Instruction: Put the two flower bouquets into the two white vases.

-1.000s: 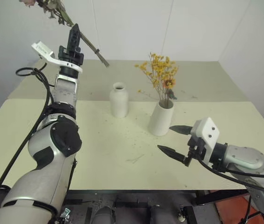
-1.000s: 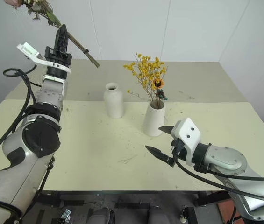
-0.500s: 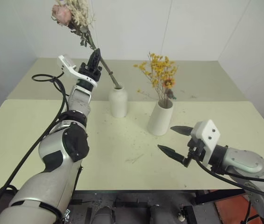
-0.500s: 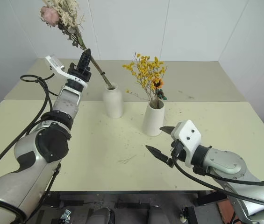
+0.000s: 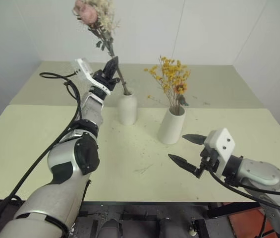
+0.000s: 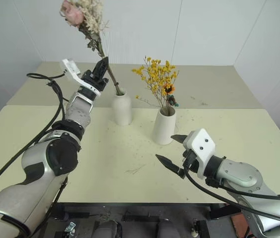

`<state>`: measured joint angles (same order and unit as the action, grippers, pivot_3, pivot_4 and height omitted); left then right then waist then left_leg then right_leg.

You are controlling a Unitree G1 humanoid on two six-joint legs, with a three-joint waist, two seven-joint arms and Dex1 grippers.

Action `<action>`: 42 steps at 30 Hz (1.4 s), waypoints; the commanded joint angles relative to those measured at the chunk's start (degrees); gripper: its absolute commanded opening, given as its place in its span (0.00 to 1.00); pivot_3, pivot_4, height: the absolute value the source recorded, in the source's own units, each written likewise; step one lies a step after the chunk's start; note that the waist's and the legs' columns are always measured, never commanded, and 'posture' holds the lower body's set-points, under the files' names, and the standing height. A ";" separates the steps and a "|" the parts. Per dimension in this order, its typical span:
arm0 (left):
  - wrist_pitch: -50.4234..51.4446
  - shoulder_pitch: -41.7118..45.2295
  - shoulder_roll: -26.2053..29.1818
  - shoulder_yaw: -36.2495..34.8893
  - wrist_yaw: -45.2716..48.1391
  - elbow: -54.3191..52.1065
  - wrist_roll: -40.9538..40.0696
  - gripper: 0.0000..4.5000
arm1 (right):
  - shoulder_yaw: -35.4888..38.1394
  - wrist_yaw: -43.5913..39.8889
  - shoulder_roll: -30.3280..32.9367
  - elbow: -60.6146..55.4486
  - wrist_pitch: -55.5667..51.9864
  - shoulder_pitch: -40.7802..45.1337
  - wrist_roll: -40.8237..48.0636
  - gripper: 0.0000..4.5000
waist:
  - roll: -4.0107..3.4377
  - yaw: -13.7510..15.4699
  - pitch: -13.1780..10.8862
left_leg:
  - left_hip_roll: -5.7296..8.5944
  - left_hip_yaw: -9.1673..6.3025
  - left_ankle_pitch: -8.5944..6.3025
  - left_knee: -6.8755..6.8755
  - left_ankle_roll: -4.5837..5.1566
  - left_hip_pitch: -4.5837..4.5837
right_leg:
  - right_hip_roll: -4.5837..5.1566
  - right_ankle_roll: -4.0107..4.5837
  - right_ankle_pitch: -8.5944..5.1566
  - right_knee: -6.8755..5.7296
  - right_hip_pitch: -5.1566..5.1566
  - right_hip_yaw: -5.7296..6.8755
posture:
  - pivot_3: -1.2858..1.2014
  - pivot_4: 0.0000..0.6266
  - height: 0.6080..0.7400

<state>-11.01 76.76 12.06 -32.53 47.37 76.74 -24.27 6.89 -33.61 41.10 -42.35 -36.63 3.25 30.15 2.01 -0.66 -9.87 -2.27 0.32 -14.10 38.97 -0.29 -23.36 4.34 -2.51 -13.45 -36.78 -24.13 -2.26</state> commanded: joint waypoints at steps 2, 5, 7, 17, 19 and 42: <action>-1.98 -0.29 -0.81 2.36 1.91 -0.87 2.75 0.03 | 2.67 0.07 -0.22 -1.55 2.46 -1.41 -0.48 1.00 | 0.00 -0.03 0.00 | 0.01 0.00 0.00 0.00 0.00 0.01 | 0.01 0.00 0.00 0.00 0.01 0.00 | 0.52 0.24 1.00; -2.53 -0.74 -1.17 2.81 1.68 -0.85 3.56 0.03 | 2.98 0.23 -0.28 -1.74 2.69 -1.92 -0.56 1.00 | 0.00 -0.14 0.00 | 0.01 0.00 0.00 0.00 0.00 0.06 | 0.00 0.00 0.00 -0.03 0.02 -0.02 | 0.52 0.24 1.00; -2.99 -0.84 -1.09 3.27 1.53 -0.89 4.25 0.03 | 3.11 0.46 -0.36 -1.87 2.74 -2.16 -0.60 1.00 | 0.00 -0.15 0.00 | 0.01 0.00 0.00 0.00 0.00 0.06 | 0.00 0.00 0.00 -0.04 0.01 -0.03 | 0.52 0.24 1.00; -7.61 -2.72 0.50 8.44 2.94 -1.13 10.18 0.03 | 1.97 0.11 -0.86 -1.09 3.60 -2.43 -1.88 1.00 | 0.00 -0.04 0.00 | 0.02 0.00 0.00 0.01 0.00 0.06 | 0.01 0.00 0.00 -0.05 0.02 -0.03 | 0.52 0.24 1.00; -7.87 -2.95 0.85 8.47 2.92 -1.19 10.25 0.03 | 1.82 -0.20 -0.84 -0.58 3.67 -1.80 -2.11 1.00 | 0.00 -0.03 0.00 | 0.02 -0.01 0.00 0.00 0.00 0.04 | 0.01 0.00 0.00 -0.04 0.02 -0.02 | 0.52 0.24 1.00; -8.17 -14.75 8.61 5.10 15.42 -8.52 3.82 1.00 | 1.17 -1.44 -1.39 0.35 4.17 -2.65 -3.97 1.00 | -0.01 -0.35 0.01 | 0.00 0.00 0.00 0.01 0.00 0.12 | 0.00 0.00 0.00 -0.13 0.02 -0.06 | 0.52 0.24 1.00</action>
<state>-19.47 62.18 18.86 -25.74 60.74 71.82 -17.55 7.32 -34.91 39.84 -40.99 -33.94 0.85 26.03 2.00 -1.01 -9.86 -2.28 0.32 -14.10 38.98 -0.28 -23.25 4.33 -2.52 -13.45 -36.91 -24.11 -2.32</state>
